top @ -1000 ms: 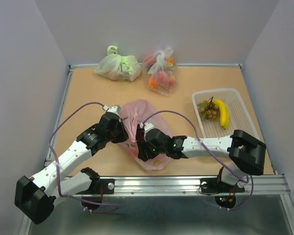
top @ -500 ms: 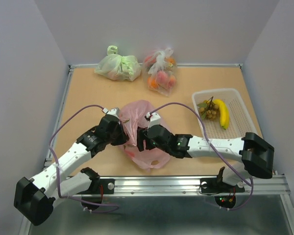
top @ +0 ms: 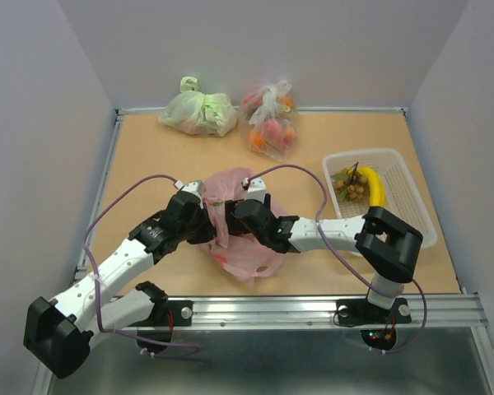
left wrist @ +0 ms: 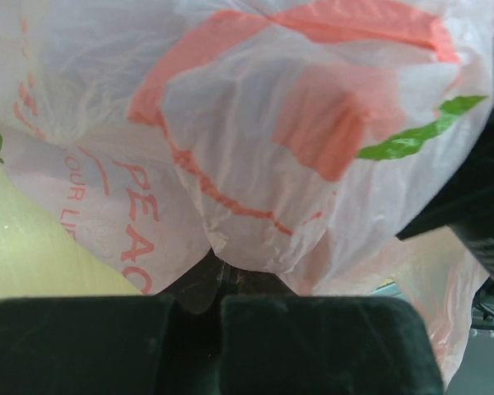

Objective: Untie the knot of the plastic bag and take out the fruit

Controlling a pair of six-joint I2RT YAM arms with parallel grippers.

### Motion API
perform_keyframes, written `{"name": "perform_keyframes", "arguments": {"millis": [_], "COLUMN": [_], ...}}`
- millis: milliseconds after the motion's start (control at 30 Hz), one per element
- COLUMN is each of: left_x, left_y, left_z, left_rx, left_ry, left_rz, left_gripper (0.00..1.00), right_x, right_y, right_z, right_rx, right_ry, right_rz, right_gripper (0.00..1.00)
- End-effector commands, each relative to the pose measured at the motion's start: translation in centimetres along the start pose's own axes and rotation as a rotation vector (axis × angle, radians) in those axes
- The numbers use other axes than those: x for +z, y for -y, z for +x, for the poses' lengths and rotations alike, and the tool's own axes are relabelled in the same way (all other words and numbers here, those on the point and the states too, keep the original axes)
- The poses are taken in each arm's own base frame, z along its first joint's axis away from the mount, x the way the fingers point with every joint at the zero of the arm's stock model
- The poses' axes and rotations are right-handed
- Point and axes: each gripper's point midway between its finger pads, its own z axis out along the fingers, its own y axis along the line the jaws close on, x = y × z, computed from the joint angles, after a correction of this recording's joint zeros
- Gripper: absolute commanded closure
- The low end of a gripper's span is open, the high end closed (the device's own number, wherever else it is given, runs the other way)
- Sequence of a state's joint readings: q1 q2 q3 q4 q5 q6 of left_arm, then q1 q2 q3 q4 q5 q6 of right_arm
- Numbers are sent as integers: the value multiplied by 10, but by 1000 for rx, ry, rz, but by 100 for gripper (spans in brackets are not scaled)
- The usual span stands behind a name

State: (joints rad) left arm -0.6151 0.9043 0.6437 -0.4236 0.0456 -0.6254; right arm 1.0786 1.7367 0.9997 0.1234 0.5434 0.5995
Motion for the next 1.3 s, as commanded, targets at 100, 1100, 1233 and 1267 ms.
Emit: {"name": "perform_keyframes", "arguments": {"millis": [100,1100,1233,1267], "left_x": [-7,-13,-17,-18], "left_y": [20,16,26,31], "left_z": [-18,-68,-83,-87], "left_rx": [31,42,38,34], "left_ry": [31,221,252,261], "left_rz": [55,-41,-28,-11], "left_gripper": [100,100,100,100], "right_x": [22,-46,-73,-82], "right_y": [-27,-32,-28,-24], "right_z": [-24,-58,-64,-64], "right_rx": [29,-56,-51,-44], "right_ry": [130,108,98,101], "right_rz": [-139,-287,-319,-330], "right_gripper": [16,99,99,99]}}
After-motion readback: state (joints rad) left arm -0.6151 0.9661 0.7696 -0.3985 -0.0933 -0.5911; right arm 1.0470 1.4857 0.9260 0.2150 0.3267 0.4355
